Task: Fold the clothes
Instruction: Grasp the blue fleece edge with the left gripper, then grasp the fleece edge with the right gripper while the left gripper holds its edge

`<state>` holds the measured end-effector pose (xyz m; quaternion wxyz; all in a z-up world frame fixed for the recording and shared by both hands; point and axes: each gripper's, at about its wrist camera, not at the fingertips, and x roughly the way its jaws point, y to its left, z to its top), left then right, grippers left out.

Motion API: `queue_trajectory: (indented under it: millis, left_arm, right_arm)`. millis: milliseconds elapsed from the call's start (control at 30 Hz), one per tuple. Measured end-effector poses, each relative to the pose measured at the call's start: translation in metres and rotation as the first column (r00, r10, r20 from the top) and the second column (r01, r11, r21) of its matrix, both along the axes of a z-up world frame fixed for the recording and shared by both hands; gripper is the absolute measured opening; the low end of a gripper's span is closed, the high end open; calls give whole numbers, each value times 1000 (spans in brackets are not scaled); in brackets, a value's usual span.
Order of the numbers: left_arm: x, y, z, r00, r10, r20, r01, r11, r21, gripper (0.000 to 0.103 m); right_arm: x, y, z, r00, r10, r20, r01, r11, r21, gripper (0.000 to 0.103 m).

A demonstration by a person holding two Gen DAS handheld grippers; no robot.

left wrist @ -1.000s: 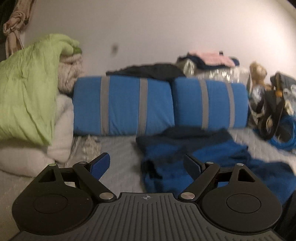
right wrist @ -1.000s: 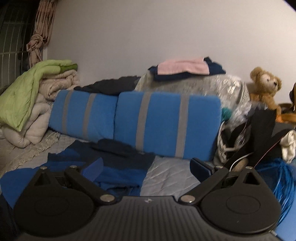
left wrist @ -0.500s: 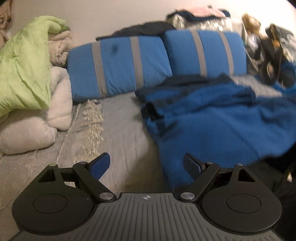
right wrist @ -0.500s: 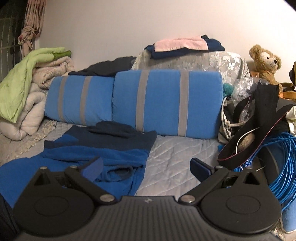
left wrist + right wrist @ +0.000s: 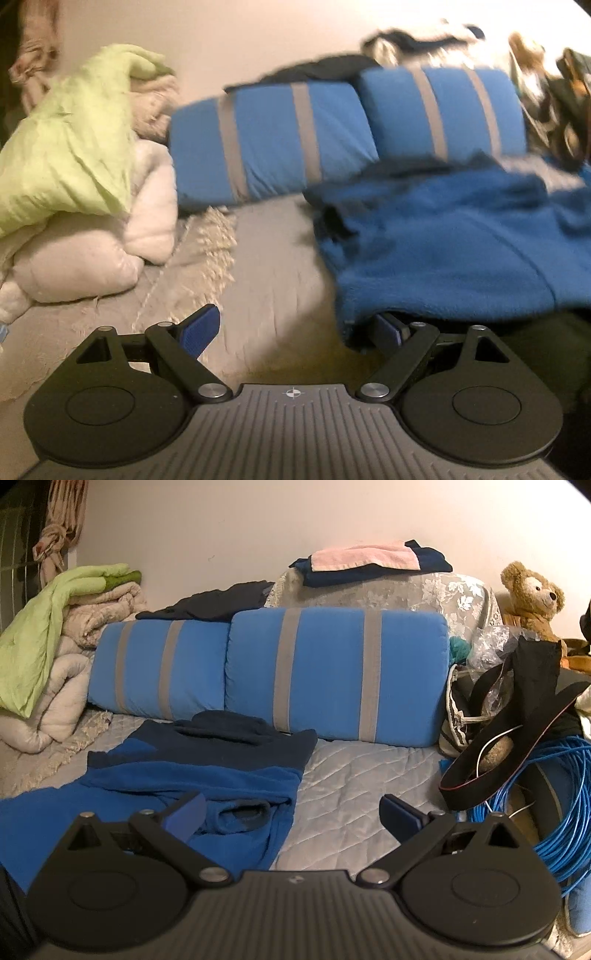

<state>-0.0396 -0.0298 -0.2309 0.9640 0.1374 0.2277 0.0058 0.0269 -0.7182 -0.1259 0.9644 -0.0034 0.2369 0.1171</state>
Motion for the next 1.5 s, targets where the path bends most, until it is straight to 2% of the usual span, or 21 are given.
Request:
queue_trajectory:
  millis: [167,200,233,333,433,600,733,900,1100,1367,1500]
  left_arm:
    - [7,-3,3,998,-7,64,8,1000,-20,85]
    - [8,-4,2,998,-18,60,20,999,-32,80]
    - [9,-5,2,998,-30,57,32,998,-44,68]
    - [14,-7,0,997,-64,48,68,994,-81,48]
    - [17,-8,0,995,-96,39,99,990,-99,39]
    - [20,-7,4,992,-124,16,125,985,-118,39]
    - [21,-6,9,991,-131,7,131,981,-142,19]
    - [23,-6,15,990,-141,-5,138,975,-172,17]
    - [26,-9,22,992,-123,11,123,976,-179,16]
    - [30,-15,32,996,-76,56,84,983,-165,16]
    - [33,-15,36,996,-67,61,77,983,-165,16]
  right_arm:
    - [-5,0,-2,1000,-6,-3,6,1000,0,103]
    - [-6,0,-2,1000,-8,-4,8,1000,2,103]
    - [-6,-1,-3,1000,-11,-5,11,1000,3,103]
    - [-10,-2,-6,1000,-12,-11,13,1000,4,103]
    - [-15,-3,-9,1000,-12,-18,12,1000,4,103]
    - [-22,-8,-15,999,-11,-31,11,1000,-3,103]
    - [-24,-12,-19,999,-24,-41,25,1000,10,103]
    - [-28,-13,-27,998,-25,-56,26,1000,18,103]
    - [-40,0,-42,997,-8,-82,4,999,-47,103]
    - [-63,25,-74,985,90,-146,-110,984,-139,103]
    - [-76,40,-92,971,156,-179,-189,965,-184,103]
